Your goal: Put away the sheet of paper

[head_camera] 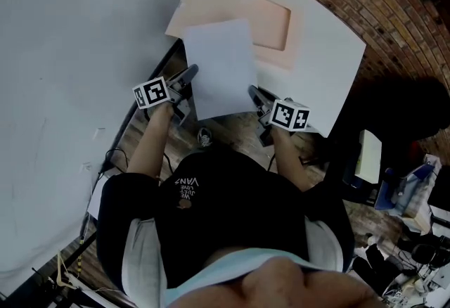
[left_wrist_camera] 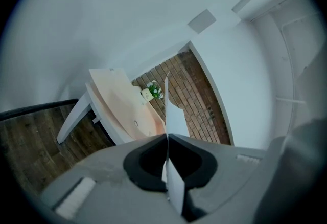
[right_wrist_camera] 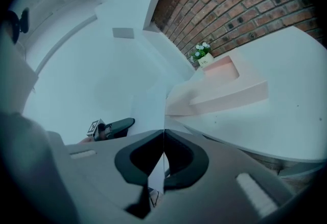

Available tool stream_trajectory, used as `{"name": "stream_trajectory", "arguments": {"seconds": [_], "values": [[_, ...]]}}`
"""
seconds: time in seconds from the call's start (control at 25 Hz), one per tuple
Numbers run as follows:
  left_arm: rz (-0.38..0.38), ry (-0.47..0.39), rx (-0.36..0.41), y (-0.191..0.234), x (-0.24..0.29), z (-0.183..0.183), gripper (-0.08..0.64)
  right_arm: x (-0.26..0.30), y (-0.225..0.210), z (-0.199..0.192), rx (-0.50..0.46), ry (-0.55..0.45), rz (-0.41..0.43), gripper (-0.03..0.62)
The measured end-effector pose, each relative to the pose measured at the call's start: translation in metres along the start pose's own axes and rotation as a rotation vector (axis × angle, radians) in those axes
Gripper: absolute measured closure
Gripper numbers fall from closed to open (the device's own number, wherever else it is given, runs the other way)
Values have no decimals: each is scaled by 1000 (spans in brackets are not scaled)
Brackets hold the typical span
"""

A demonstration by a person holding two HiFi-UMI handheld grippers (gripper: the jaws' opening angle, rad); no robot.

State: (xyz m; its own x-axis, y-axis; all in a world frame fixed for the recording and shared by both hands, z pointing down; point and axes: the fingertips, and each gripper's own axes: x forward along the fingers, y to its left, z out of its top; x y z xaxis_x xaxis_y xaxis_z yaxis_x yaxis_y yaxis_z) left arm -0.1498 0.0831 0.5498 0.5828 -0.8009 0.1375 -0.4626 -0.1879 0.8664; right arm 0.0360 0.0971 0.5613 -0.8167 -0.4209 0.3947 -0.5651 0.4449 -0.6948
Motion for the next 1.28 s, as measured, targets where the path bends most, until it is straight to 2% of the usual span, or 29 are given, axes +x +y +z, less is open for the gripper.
{"name": "stream_trajectory", "arguments": {"seconds": [0.24, 0.72, 1.28], "values": [[-36, 52, 9, 4, 9, 27, 560, 17, 7, 10, 27, -42, -39, 594], [-87, 140, 17, 13, 28, 54, 560, 34, 10, 19, 73, -108, -102, 594], [-108, 134, 24, 22, 80, 78, 560, 53, -22, 63, 65, -119, -106, 594]]}}
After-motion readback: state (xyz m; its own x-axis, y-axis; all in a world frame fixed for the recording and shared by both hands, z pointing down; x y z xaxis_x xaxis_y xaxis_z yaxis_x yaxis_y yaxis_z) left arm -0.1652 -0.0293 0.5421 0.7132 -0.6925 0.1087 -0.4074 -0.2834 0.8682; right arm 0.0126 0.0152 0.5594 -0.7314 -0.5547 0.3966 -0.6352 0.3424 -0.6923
